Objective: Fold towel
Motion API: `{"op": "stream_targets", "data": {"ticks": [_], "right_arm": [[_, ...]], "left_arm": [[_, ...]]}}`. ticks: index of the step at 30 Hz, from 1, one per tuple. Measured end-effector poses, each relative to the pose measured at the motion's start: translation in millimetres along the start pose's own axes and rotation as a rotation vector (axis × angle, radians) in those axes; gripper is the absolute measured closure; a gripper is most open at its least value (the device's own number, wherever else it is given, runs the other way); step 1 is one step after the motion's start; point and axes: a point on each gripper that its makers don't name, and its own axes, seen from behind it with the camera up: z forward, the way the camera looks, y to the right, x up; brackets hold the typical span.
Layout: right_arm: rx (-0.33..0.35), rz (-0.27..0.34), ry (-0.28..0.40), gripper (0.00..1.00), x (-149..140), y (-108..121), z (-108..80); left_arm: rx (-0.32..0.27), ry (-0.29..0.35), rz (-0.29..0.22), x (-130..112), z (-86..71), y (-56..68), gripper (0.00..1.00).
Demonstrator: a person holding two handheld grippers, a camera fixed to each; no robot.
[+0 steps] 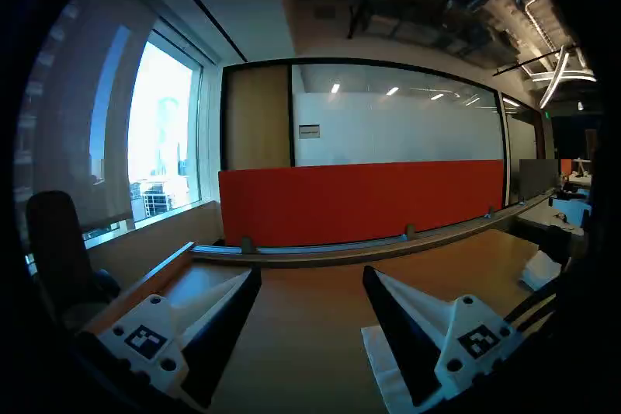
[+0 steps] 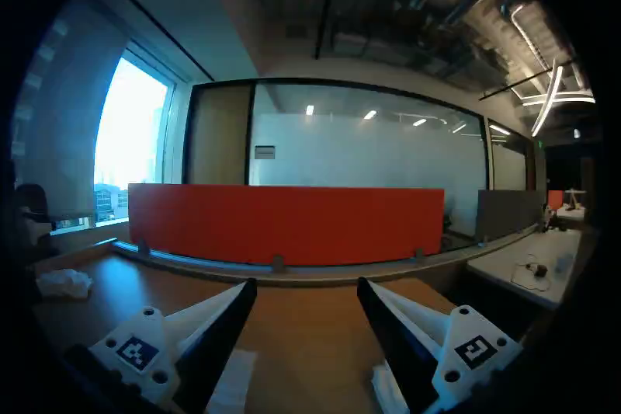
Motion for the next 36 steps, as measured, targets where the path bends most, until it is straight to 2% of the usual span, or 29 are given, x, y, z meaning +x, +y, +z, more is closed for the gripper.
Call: {"op": "stream_targets", "data": {"ticks": [5,11,17,26,32,36], "right_arm": [[0.008,-0.007,-0.011,0.0,8.7,-0.5,0.1],[0.057,-0.046,-0.049,0.0,9.3,-10.2,1.4],[0.161,-0.089,-0.104,0.0,5.7,-34.6,0.5],[0.343,-0.147,-0.227,0.0,-14.1,-72.8,-5.4],[0.421,-0.207,-0.297,0.0,-31.2,-83.9,-10.7],[0.469,-0.237,-0.336,0.0,-41.9,-91.3,-14.5]], "left_arm": [[-0.02,-0.025,0.017,6.8,0.8,5.3,0.03],[-0.063,-0.063,0.05,7.8,1.9,12.3,0.03],[-0.133,-0.122,0.081,1.5,1.7,22.4,0.03],[-0.291,-0.228,0.142,-17.4,-5.9,52.3,0.03],[-0.375,-0.282,0.145,-33.8,-11.9,74.2,0.03],[-0.409,-0.317,0.154,-47.5,-14.6,84.4,0.03]]}}
